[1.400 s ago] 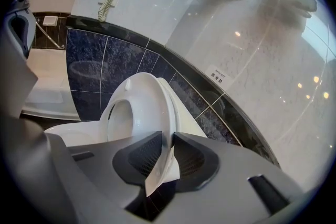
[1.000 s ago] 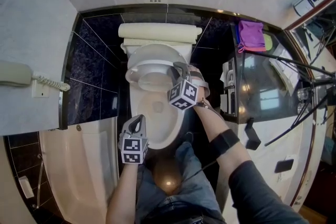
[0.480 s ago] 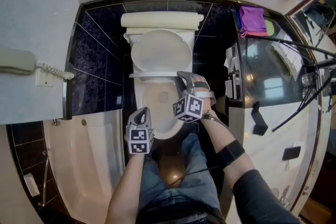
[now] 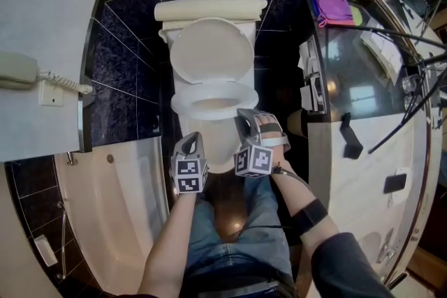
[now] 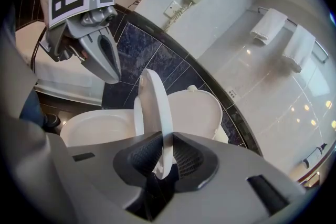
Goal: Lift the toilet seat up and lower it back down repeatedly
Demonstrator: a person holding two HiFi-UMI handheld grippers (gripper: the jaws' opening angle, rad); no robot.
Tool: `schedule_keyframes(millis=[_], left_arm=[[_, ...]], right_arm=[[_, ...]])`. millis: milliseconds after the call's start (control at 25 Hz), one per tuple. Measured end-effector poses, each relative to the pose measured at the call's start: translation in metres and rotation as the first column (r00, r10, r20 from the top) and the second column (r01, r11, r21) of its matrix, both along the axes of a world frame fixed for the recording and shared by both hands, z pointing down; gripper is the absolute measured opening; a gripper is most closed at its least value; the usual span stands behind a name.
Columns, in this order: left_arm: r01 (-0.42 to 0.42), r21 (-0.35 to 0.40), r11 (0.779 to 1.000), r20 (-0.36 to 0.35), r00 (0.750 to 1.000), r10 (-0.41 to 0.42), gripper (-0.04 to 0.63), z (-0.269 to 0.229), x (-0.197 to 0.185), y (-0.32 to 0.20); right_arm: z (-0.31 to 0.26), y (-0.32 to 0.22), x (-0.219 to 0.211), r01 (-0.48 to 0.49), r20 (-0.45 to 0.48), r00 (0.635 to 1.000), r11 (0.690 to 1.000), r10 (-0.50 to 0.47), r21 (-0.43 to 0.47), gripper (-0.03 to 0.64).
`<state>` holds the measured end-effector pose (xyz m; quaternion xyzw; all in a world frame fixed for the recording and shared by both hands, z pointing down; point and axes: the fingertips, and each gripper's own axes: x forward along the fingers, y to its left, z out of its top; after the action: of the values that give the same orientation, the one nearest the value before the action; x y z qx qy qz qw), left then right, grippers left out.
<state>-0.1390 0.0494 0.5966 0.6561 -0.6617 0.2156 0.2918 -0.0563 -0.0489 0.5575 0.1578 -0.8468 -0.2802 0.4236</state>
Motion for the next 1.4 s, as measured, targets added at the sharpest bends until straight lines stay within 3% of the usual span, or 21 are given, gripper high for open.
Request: schedule_keyframes(millis=[400,880,960,1080,1200,1400], left_arm=[[-0.032,0.011,0.999,-0.026,0.999,0.032,0.000,0.017,0.011,0.024],[-0.033,-0.053,0.998,-0.057,0.998,0.030,0.000,0.071,0.027,0.075],[-0.037,-0.053,0.998,-0.074,0.997,0.033,0.000,0.077,0.032,0.081],[-0.045,-0.085,0.995,-0.104,0.994,0.036,0.000,0.095,0.043,0.094],[-0.040,-0.111,0.993,-0.082,0.996,0.031,0.000,0.131,0.046,0.117],[-0.061,-0.151,0.987,-0.102,0.994,0.046,0.000,0.168,0.063,0.137]], right_arm=[[0.039,0.066,0.027,0.005,-0.061,0.998,1.000,-0.005,0.004,0.085],[0.082,0.125,0.057,0.001,-0.134,0.991,0.998,-0.008,-0.057,0.083],[0.088,0.138,0.065,-0.001,-0.134,0.991,0.998,-0.007,-0.061,0.017],[0.098,0.150,0.081,-0.035,-0.133,0.991,0.997,0.024,-0.076,0.017],[0.108,0.151,0.091,-0.084,-0.121,0.990,0.992,0.072,-0.090,0.017],[0.130,0.133,0.098,-0.171,-0.082,0.983,0.980,0.163,-0.100,0.017]])
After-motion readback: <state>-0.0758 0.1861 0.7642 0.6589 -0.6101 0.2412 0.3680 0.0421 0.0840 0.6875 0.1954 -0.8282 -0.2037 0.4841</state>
